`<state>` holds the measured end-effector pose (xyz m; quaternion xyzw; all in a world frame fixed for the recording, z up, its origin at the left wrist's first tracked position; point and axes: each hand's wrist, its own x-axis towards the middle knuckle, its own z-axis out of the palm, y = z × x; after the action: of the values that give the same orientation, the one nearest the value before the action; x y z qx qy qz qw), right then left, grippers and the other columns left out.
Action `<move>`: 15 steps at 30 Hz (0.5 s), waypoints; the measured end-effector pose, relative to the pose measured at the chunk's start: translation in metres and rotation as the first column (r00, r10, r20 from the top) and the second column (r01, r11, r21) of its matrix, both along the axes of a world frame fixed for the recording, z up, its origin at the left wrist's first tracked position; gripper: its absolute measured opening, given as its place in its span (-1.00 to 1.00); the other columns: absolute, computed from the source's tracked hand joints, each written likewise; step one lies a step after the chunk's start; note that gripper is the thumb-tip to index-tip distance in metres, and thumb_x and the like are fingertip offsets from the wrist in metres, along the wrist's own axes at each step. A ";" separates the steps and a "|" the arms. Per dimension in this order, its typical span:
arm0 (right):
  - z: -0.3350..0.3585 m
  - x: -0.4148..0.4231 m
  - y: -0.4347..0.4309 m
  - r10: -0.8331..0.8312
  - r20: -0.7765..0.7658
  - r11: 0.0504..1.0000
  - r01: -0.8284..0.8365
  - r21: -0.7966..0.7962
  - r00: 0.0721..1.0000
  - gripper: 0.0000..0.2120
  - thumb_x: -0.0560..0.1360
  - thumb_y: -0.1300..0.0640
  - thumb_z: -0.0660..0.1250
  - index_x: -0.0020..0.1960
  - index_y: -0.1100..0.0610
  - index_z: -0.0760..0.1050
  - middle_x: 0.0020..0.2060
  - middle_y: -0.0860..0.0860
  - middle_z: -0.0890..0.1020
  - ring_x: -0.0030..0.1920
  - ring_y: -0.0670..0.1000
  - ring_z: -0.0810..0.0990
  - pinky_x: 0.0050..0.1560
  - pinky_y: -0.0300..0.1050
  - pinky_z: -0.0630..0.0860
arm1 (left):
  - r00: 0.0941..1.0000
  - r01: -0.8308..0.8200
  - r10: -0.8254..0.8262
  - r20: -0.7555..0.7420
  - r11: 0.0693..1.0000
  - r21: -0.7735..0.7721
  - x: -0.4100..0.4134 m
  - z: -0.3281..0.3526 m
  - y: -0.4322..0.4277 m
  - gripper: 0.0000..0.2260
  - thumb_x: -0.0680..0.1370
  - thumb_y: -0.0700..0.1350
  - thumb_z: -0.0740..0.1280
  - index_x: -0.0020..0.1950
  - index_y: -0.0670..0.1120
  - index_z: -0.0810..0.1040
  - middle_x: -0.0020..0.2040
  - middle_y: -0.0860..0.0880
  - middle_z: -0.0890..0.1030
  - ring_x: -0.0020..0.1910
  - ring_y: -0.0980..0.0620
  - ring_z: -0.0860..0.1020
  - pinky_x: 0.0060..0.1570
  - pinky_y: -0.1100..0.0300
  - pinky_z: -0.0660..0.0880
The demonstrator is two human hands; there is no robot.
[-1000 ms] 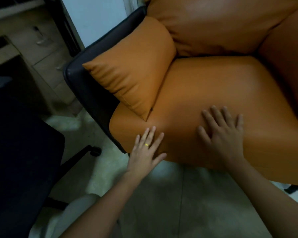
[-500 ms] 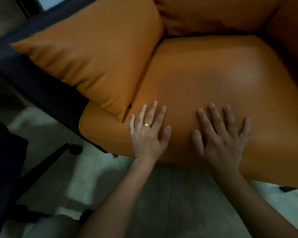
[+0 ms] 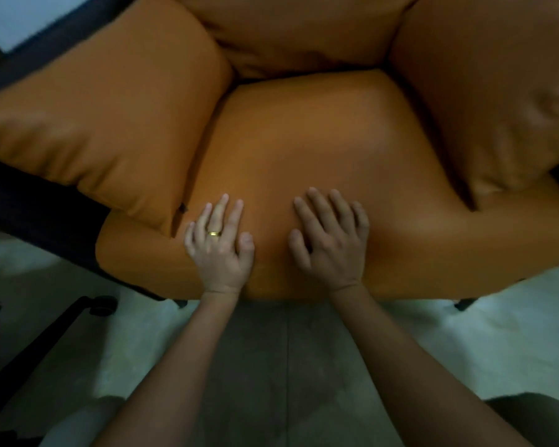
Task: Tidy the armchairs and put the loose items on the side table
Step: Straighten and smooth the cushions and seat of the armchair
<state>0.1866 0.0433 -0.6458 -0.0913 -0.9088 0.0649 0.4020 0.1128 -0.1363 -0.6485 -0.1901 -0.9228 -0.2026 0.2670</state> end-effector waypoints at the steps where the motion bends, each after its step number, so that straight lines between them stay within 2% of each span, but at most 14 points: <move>1: 0.005 0.005 -0.001 -0.013 0.017 0.997 0.014 -0.082 1.000 -0.56 0.56 -0.07 0.26 0.40 0.02 0.51 0.43 0.07 0.49 0.44 0.14 0.42 0.47 0.18 0.23 | 0.999 -0.002 0.003 0.033 1.000 -0.029 0.006 0.005 0.000 -0.54 0.62 0.12 0.04 0.46 0.06 0.47 0.49 0.01 0.43 0.49 -0.08 0.32 0.45 -0.14 0.12; 2: 0.009 0.012 -0.003 -0.052 0.022 0.980 0.055 -0.193 0.998 -0.54 0.56 -0.03 0.27 0.44 0.05 0.47 0.47 0.11 0.42 0.47 0.15 0.37 0.51 0.17 0.17 | 0.998 -0.007 0.010 0.065 0.999 -0.048 0.012 0.010 0.001 -0.55 0.63 0.11 0.05 0.48 0.05 0.43 0.51 0.01 0.39 0.52 -0.08 0.27 0.49 -0.16 0.09; 4: 0.015 0.026 -0.002 -0.181 0.008 0.881 0.166 -0.443 0.983 -0.48 0.57 0.00 0.27 0.50 0.09 0.36 0.54 0.18 0.27 0.54 0.17 0.23 0.55 0.16 0.04 | 0.991 -0.021 0.031 0.128 0.997 -0.078 0.024 0.021 0.006 -0.53 0.65 0.17 0.04 0.53 0.06 0.36 0.56 0.01 0.31 0.58 -0.06 0.16 0.53 -0.22 0.01; 7: 0.021 0.047 0.025 -0.400 -0.037 0.718 0.289 -0.634 0.916 -0.40 0.59 -0.07 0.21 0.57 0.10 0.19 0.58 0.18 0.15 0.57 0.19 0.13 0.56 0.20 0.00 | 0.975 0.046 -0.004 0.221 0.982 -0.184 0.039 0.031 0.029 -0.45 0.64 0.31 -0.08 0.58 0.14 0.20 0.62 0.04 0.13 0.62 -0.07 -0.03 0.51 -0.29 -0.17; 10: 0.023 0.059 0.061 -0.544 -0.081 0.596 0.316 -0.738 0.835 -0.33 0.61 -0.17 0.17 0.61 0.11 0.11 0.60 0.18 0.11 0.59 0.19 0.09 0.55 0.27 0.03 | 0.973 0.128 -0.062 0.224 0.949 -0.290 0.047 0.037 0.059 -0.43 0.62 0.36 -0.14 0.60 0.22 0.05 0.63 0.09 0.05 0.62 -0.12 -0.09 0.45 -0.40 -0.20; 13: 0.016 0.061 0.072 -0.529 -0.039 0.607 0.346 -0.715 0.848 -0.29 0.62 -0.19 0.14 0.63 0.10 0.02 0.62 0.15 0.05 0.62 0.18 -0.04 0.56 0.27 -0.11 | 0.982 0.160 -0.112 0.155 0.926 -0.342 0.054 0.037 0.090 -0.44 0.62 0.35 -0.08 0.60 0.22 0.06 0.63 0.07 0.08 0.61 -0.15 0.00 0.39 -0.48 -0.14; 15: 0.011 0.056 0.073 -0.544 -0.030 0.623 0.380 -0.684 0.838 -0.31 0.62 -0.14 0.16 0.63 0.11 0.03 0.62 0.13 0.08 0.62 0.18 -0.05 0.55 0.26 -0.15 | 0.982 0.175 -0.142 0.121 0.925 -0.337 0.054 0.035 0.105 -0.45 0.63 0.32 -0.02 0.59 0.20 0.11 0.62 0.04 0.15 0.60 -0.11 0.08 0.39 -0.47 -0.06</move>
<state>0.2429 0.1166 -0.6348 -0.4493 -0.7180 0.2816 0.4509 0.1670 -0.0313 -0.6130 -0.2985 -0.9371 -0.0667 0.1685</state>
